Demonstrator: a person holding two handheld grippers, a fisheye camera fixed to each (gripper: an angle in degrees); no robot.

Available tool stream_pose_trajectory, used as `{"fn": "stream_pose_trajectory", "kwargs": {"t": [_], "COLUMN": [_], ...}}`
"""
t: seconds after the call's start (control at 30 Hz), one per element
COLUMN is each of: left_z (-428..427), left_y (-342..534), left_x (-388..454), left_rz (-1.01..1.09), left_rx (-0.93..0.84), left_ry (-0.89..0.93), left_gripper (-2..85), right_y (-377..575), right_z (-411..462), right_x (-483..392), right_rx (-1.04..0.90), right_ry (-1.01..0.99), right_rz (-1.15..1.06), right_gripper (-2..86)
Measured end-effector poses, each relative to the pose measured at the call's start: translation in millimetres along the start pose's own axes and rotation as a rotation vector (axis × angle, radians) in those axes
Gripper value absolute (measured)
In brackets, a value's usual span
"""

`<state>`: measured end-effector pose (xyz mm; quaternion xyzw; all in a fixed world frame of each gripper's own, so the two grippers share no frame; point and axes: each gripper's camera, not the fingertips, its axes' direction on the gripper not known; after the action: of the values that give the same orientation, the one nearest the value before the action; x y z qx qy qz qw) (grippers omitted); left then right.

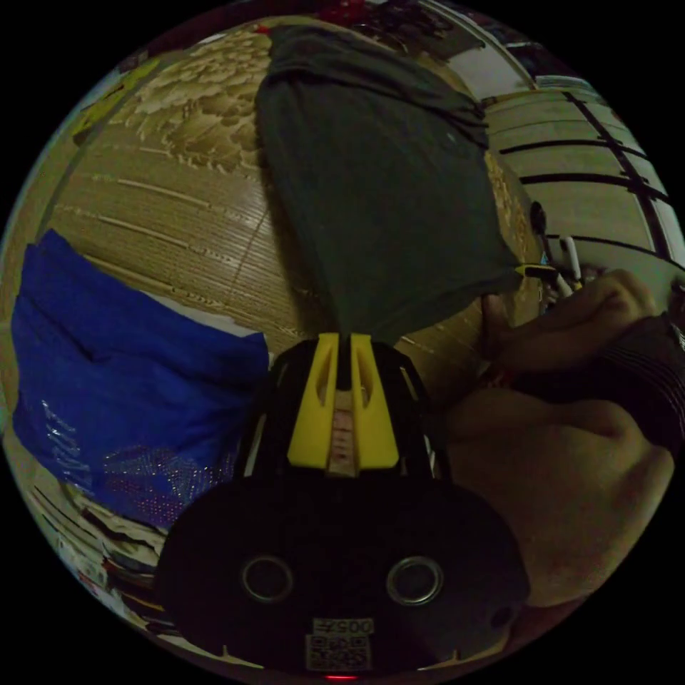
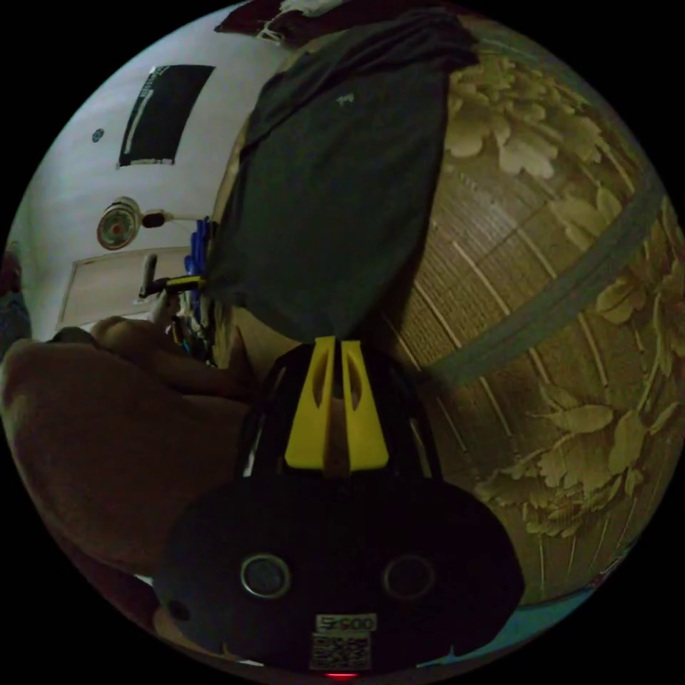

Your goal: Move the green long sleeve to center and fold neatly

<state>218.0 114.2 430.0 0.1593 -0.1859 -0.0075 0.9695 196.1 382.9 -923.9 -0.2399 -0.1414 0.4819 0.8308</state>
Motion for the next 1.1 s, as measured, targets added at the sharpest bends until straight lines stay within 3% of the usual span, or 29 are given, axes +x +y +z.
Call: {"fn": "stream_pose_trajectory", "kwargs": {"t": [0.13,0.37,0.53,0.63,0.73,0.9,1.1], "left_z": [-31.8,-20.5,-28.6,-75.1,-131.8,-204.0,-216.8], "left_y": [6.7,28.3,17.5,-25.9,-94.9,-213.5,-243.2], "left_x": [-5.8,-10.3,-25.3,-41.5,-62.4,-121.7,-144.8], "left_rz": [0.038,0.02,0.009,0.041,0.074,-0.069,-0.109], "left_rx": [0.01,-0.226,-0.343,-0.241,-0.128,0.144,0.299], "left_ry": [0.043,0.165,0.262,0.282,0.168,0.104,0.132], "left_gripper": [4.2,4.0,4.0,4.1,4.4,5.2,5.8], "right_y": [5.5,36.6,26.4,-15.1,-81.3,-190.2,-235.4], "right_z": [-64.8,-67.9,-76.8,-105.7,-135.3,-166.2,-161.6], "right_x": [-2.1,3.9,3.1,-5.0,-4.1,13.6,24.9], "right_rx": [0.102,-0.08,-0.068,0.033,0.133,0.318,0.445], "right_ry": [-0.107,-0.106,-0.16,-0.162,-0.144,-0.144,-0.021], "right_rz": [-0.059,0.008,-0.021,-0.105,-0.143,-0.05,0.051], "right_gripper": [-1.6,-1.6,-1.6,-1.6,-1.6,-0.7,2.8]}}
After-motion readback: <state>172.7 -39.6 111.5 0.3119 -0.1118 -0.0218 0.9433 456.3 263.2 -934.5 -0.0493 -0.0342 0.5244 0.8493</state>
